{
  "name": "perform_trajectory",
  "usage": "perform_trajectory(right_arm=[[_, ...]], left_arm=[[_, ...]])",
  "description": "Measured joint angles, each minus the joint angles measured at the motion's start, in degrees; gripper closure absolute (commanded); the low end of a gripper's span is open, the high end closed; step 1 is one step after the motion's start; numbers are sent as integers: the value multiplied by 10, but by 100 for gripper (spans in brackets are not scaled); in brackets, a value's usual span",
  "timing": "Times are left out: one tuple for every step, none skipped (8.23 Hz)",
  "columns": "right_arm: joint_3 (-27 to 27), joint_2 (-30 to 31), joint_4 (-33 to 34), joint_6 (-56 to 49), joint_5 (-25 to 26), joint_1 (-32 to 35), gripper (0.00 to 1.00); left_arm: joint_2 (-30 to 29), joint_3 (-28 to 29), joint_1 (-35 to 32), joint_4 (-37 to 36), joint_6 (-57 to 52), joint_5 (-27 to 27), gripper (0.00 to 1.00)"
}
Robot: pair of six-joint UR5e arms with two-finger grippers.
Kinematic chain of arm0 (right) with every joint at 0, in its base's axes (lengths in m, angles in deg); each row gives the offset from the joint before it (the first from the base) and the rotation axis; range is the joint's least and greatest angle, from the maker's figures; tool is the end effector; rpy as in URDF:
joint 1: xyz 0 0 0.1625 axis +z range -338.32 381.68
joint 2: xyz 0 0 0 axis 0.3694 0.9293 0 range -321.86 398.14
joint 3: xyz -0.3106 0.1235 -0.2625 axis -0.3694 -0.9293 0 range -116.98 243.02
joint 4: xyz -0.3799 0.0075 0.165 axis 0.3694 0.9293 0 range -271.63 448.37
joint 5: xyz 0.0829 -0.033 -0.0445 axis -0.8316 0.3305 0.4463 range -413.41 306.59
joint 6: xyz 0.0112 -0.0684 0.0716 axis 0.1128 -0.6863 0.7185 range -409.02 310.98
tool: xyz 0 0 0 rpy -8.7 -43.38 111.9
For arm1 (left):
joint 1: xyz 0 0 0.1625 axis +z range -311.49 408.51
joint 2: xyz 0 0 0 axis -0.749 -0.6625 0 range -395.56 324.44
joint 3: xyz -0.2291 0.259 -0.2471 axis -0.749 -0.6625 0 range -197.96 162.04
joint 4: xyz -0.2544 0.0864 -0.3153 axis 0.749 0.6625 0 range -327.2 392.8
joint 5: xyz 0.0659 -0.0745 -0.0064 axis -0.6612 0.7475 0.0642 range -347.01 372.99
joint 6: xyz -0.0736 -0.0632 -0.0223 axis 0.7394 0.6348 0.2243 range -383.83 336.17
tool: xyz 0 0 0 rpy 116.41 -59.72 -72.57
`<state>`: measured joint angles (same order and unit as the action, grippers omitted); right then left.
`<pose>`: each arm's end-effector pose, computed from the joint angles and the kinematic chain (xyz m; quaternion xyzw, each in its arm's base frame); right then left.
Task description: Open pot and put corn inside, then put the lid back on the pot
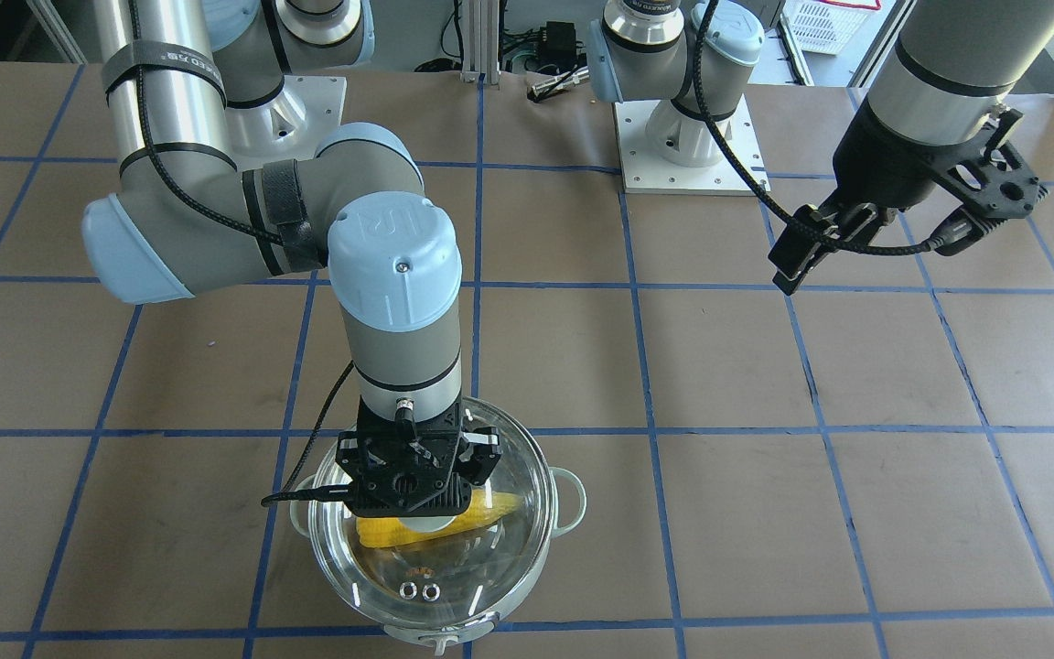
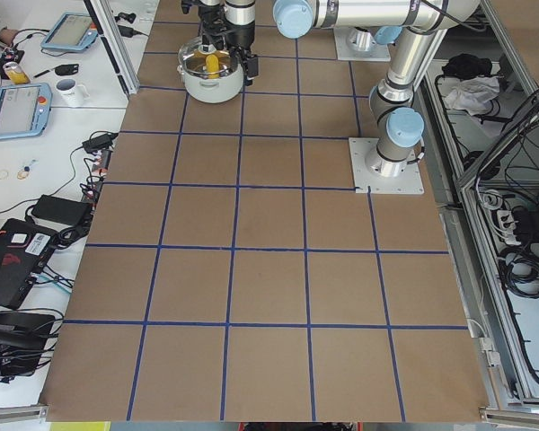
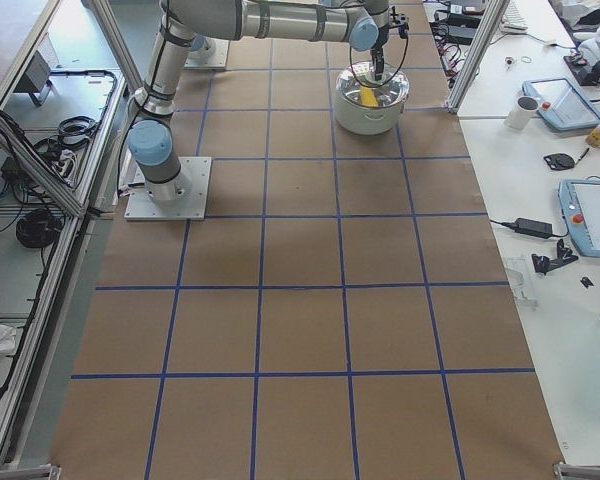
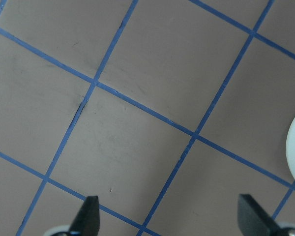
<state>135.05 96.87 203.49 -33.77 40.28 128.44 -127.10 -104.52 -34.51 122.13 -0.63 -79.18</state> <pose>0.3293 -0.6530 0.3586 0.0098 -0.9941 0.1077 0.0024 -0.0669 -0.5195 0.5053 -0.2607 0.9650 -0.0248 0.0156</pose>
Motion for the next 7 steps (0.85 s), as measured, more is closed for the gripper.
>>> perform_trajectory(right_arm=[[3,0,1,0,0,2,80],[5,1,1,0,0,4,80],[5,3,1,-1,1,6,80],[6,6,1,-2,2,7,80],[6,9,0,-5,4,10,80],[8,10,-1,-6,5,13,80],[11,10,-2,-8,6,15,80]], left_arm=[[2,-3,-2,1,-35,0,0],[4,-5,-7,1,-71,0,0],[7,-7,-14,1,-103,0,0],[9,-8,-21,1,-127,0,0],[9,-9,-26,1,-148,0,0],[7,-9,-28,1,-170,0,0],[6,-9,-29,1,-191,1,0]])
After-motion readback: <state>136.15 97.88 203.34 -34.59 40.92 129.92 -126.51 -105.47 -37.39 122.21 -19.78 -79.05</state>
